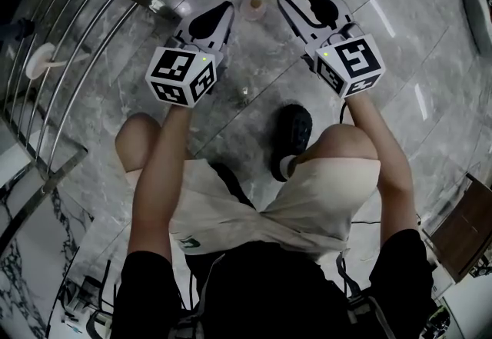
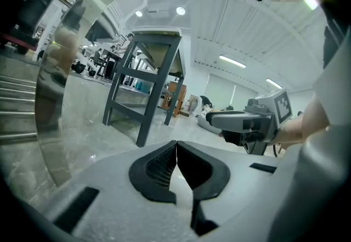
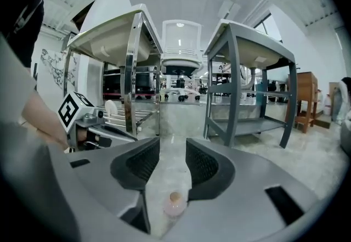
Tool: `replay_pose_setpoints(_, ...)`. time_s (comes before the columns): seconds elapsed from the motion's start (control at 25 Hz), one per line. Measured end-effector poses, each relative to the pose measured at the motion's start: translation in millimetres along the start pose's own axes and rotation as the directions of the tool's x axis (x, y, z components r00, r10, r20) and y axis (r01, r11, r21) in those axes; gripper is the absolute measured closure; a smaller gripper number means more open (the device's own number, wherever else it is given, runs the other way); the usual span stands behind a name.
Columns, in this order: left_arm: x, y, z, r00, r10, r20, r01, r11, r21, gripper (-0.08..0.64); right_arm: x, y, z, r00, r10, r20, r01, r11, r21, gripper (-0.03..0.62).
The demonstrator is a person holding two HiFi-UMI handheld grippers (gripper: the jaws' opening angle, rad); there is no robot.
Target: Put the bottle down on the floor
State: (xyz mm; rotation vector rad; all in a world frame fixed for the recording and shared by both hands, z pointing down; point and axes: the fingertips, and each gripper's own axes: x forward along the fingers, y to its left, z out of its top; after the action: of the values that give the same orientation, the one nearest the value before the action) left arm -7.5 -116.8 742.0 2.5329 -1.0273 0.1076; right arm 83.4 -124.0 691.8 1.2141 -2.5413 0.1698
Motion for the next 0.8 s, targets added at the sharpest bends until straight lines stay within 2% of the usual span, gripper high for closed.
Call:
replay_pose_setpoints(0.24,-1,-5,6,1.000,0.004,0.008,-0.004,1.000,0.011,0.540,-11,3,3,1.000,0.005,0.017,-0.004,1.000,-0.017,0.535)
replay_pose_setpoints(0.8,3,-16,1,1.000,-0.011,-0.014,0.012,0.999,0.041,0.540,-19,-4,-6,0.999,0.010,0.044,-0.010,1.000,0.009,0.586)
